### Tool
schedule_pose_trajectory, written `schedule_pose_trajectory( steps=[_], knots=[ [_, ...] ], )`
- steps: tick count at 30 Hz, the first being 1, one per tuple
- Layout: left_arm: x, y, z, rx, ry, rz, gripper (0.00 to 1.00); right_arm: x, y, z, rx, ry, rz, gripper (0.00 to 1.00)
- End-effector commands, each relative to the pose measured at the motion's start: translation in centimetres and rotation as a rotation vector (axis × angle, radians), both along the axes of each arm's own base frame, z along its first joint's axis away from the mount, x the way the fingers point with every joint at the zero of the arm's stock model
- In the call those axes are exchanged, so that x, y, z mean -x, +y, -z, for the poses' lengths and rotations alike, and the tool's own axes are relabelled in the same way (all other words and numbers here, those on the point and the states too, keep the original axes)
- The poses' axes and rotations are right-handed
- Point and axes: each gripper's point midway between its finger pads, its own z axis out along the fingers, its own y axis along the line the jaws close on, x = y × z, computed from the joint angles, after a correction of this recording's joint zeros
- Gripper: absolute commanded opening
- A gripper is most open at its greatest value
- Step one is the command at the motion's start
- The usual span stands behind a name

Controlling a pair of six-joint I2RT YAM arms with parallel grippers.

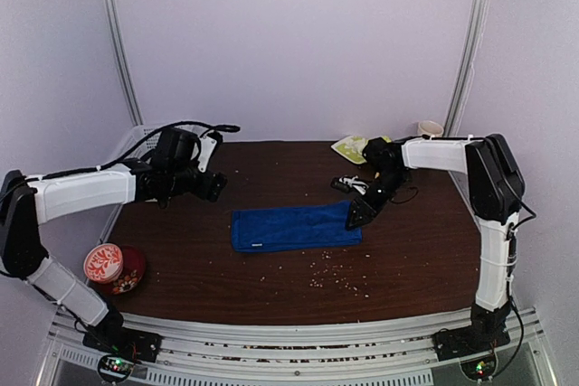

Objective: Roll the towels
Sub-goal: Smooth out the towel at the center of the board.

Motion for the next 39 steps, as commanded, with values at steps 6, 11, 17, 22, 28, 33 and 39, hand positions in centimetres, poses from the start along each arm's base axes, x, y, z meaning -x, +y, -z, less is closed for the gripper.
schedule_pose_trajectory(
  steps=[6, 11, 17, 22, 28, 33, 39],
  knots=[
    [-3.2, -5.2, 4.7, 0.37, 0.213, 0.168, 0.76, 0.0, 0.7, -2.6, -0.058, -0.052, -0.033, 0.49],
    [-3.4, -6.0, 6.4, 0.433, 0.28, 0.196, 0.71, 0.1, 0.7, -2.3, -0.049, -0.052, -0.038, 0.49],
    [-3.1, -6.8, 8.5, 0.45, 0.349, 0.217, 0.66, 0.2, 0.8, -1.3, -0.026, -0.04, -0.032, 0.48],
    [-2.8, -6.4, 10.1, 0.438, 0.384, 0.188, 0.65, 0.3, 1.0, -1.2, -0.023, -0.042, -0.04, 0.48],
    [-2.2, -6.4, 11.9, 0.435, 0.42, 0.189, 0.62, 0.4, 1.0, -1.2, -0.02, -0.041, -0.042, 0.48],
    [-2.1, -6.5, 13.3, 0.432, 0.447, 0.184, 0.58, 0.4, 1.0, -1.0, -0.019, -0.038, -0.043, 0.48],
    [-2.0, -6.8, 14.2, 0.442, 0.471, 0.193, 0.54, 0.4, 1.0, -0.8, -0.016, -0.036, -0.043, 0.48]
  ],
)
